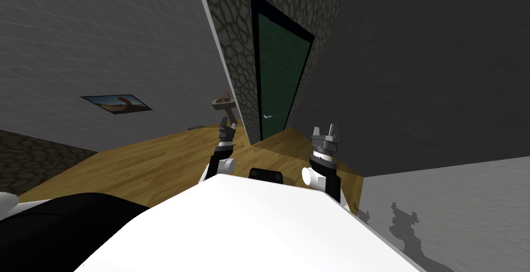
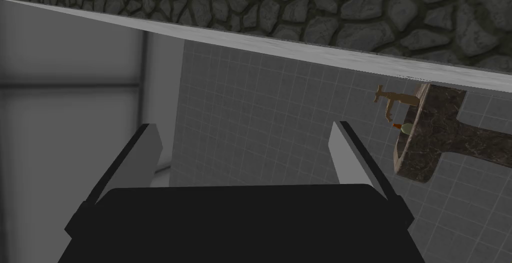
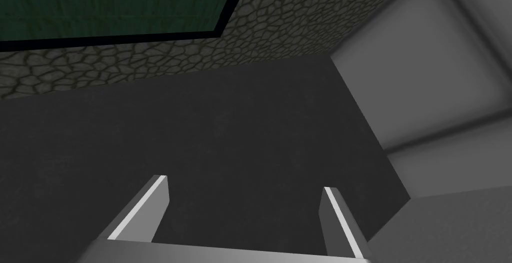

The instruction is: Pull the door open

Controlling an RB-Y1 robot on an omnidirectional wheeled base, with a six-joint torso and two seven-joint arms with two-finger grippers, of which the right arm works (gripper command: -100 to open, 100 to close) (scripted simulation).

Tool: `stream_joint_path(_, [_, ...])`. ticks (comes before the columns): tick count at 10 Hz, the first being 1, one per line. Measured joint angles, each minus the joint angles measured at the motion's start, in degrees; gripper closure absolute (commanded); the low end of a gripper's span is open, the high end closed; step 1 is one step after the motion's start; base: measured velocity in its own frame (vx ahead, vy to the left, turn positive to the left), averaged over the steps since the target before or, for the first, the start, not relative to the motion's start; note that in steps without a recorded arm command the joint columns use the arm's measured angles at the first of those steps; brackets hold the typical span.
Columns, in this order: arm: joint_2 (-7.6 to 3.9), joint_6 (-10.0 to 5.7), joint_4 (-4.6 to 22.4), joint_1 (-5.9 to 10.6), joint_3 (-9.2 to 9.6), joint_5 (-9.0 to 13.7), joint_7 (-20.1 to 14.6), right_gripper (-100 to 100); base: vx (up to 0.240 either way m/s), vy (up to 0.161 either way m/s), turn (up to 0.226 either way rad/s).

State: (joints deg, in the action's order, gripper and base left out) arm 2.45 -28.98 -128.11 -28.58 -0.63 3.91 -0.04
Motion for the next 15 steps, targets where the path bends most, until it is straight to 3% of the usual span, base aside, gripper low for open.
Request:
stream_joint_path(6, [-2.89, -2.58, 7.91, 1.95, 0.46, 0.51, -1.78, -100, 0.071, 0.006, 0.105])
stream_joint_path(15, [-7.28, -6.9, 22.21, 6.25, 1.63, 1.18, -4.66, -100, 0.076, 0.004, 0.114])
